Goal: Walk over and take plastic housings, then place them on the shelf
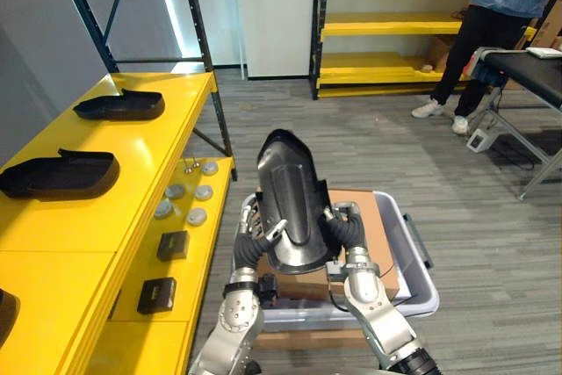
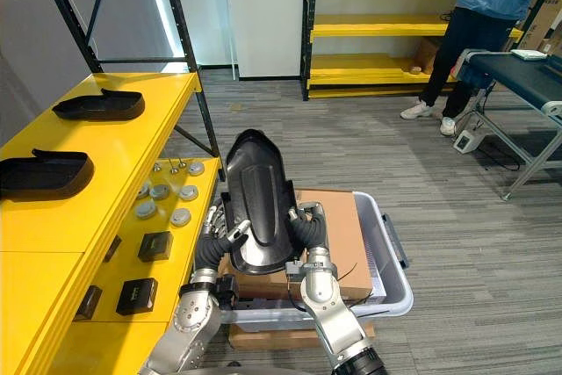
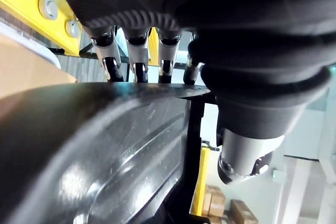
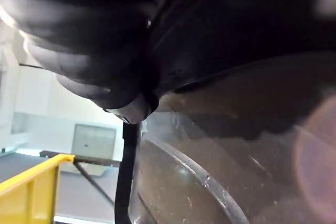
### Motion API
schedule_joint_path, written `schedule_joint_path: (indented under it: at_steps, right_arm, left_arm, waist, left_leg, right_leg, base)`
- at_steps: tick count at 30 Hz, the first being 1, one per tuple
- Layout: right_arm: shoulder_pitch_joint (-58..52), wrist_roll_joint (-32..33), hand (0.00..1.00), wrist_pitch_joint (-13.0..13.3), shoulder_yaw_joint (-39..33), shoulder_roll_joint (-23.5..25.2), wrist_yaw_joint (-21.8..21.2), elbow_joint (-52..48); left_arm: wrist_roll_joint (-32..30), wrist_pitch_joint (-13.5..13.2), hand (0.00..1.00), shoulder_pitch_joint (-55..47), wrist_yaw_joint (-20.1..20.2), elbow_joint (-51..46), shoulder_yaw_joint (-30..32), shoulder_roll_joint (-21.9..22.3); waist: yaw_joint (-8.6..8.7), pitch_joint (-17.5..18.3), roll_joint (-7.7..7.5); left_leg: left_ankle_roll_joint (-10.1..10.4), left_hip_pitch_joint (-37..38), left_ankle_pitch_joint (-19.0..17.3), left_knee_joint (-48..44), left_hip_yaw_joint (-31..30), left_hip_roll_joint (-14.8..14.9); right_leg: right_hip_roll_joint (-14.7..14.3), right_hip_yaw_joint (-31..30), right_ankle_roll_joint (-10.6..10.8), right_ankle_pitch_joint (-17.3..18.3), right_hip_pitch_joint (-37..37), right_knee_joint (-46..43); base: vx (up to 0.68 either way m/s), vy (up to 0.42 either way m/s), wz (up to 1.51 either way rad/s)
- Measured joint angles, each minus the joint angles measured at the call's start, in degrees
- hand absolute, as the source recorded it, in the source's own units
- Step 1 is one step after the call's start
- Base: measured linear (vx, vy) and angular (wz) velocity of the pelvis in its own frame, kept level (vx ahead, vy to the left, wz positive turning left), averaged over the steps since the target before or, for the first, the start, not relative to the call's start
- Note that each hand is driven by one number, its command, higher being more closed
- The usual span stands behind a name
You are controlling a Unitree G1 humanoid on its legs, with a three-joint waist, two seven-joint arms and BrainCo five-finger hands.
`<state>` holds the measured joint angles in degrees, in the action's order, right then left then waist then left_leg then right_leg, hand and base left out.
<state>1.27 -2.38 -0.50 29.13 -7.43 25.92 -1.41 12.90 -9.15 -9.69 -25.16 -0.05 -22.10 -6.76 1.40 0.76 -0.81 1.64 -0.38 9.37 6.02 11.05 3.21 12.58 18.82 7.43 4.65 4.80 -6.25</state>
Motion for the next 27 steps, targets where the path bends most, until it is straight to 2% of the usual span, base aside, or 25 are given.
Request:
schedule_joint_path:
  at_steps: [5,11,12,13,16,21,23,25,27]
  right_arm:
    - [2.49,-0.47,1.00,0.02,1.57,-0.01,-1.18,-0.22]
    - [2.75,-0.48,1.00,0.02,1.63,0.01,-1.66,-0.22]
    - [2.70,-0.53,1.00,0.02,1.61,0.08,-2.07,-0.21]
    - [2.61,-0.58,0.00,0.06,1.60,0.15,-2.09,-0.21]
    - [1.74,-0.60,0.00,0.42,1.54,0.78,-2.44,-0.22]
    - [0.56,-0.47,0.00,0.69,0.71,2.76,-3.58,-0.20]
    - [0.56,0.18,0.00,1.84,0.46,2.78,-5.14,-0.20]
    - [0.58,2.54,0.00,2.44,-0.31,2.78,-6.66,-0.20]
    - [0.67,7.07,0.00,3.25,-1.93,2.61,-9.98,-0.31]
  left_arm:
    - [0.00,1.33,1.00,0.02,0.10,0.00,-0.03,-0.47]
    - [-0.02,1.57,1.00,0.02,0.44,0.00,-0.02,-0.43]
    - [-0.03,2.50,1.00,0.02,0.44,0.00,0.34,-0.34]
    - [-0.03,2.70,1.00,0.02,0.44,0.01,0.42,-0.29]
    - [-0.05,3.85,1.00,0.02,0.44,0.11,0.92,-0.18]
    - [-0.09,3.99,1.00,0.01,0.64,0.18,2.02,0.30]
    - [-0.11,3.98,1.00,0.02,1.20,0.61,2.88,1.00]
    - [-0.13,3.98,1.00,0.02,1.53,0.64,3.08,1.37]
    - [-0.16,3.96,1.00,0.05,2.76,0.65,3.74,2.12]
  waist:
    - [-0.11,0.01,0.01]
    - [-0.43,0.01,0.01]
    - [-0.39,0.01,0.01]
    - [-0.38,0.01,0.01]
    - [-0.40,0.01,0.01]
    - [-0.35,0.01,0.01]
    - [-0.38,0.01,0.01]
    - [-0.46,0.01,0.01]
    - [-0.56,0.02,0.00]
  left_leg:
    - [0.03,-0.01,0.04,0.00,-0.05,-0.02]
    - [-0.20,0.00,0.24,0.00,-0.05,-0.04]
    - [-0.19,0.04,0.26,0.00,-0.04,-0.04]
    - [-0.19,0.06,0.26,0.00,-0.03,-0.04]
    - [-0.19,0.10,0.27,0.01,-0.02,-0.04]
    - [-0.19,0.14,0.28,0.01,-0.01,-0.06]
    - [-0.15,0.17,0.31,0.02,-0.01,-0.06]
    - [-0.12,0.18,0.33,0.02,-0.01,-0.05]
    - [-0.12,0.25,0.33,0.02,-0.01,-0.05]
  right_leg:
    - [0.00,0.01,0.00,0.00,0.00,-0.04]
    - [0.01,0.04,0.00,0.00,0.00,-0.04]
    - [0.01,0.11,0.00,0.00,0.00,-0.04]
    - [0.01,0.13,0.00,0.00,0.00,-0.05]
    - [0.01,0.16,-0.01,0.01,0.01,-0.07]
    - [0.04,0.14,-0.01,0.01,0.02,-0.13]
    - [0.04,0.13,-0.01,0.01,0.02,-0.16]
    - [0.04,0.13,-0.01,0.00,0.03,-0.18]
    - [0.04,0.13,-0.04,-0.02,0.11,-0.17]
  base:
    - [0.00,0.000,0.00]
    - [0.00,0.000,0.00]
    - [0.00,0.000,0.00]
    - [0.00,0.000,0.00]
    - [0.00,0.000,0.00]
    - [0.00,0.000,0.00]
    - [0.00,0.000,0.00]
    - [0.00,0.000,0.00]
    - [0.00,0.000,0.00]
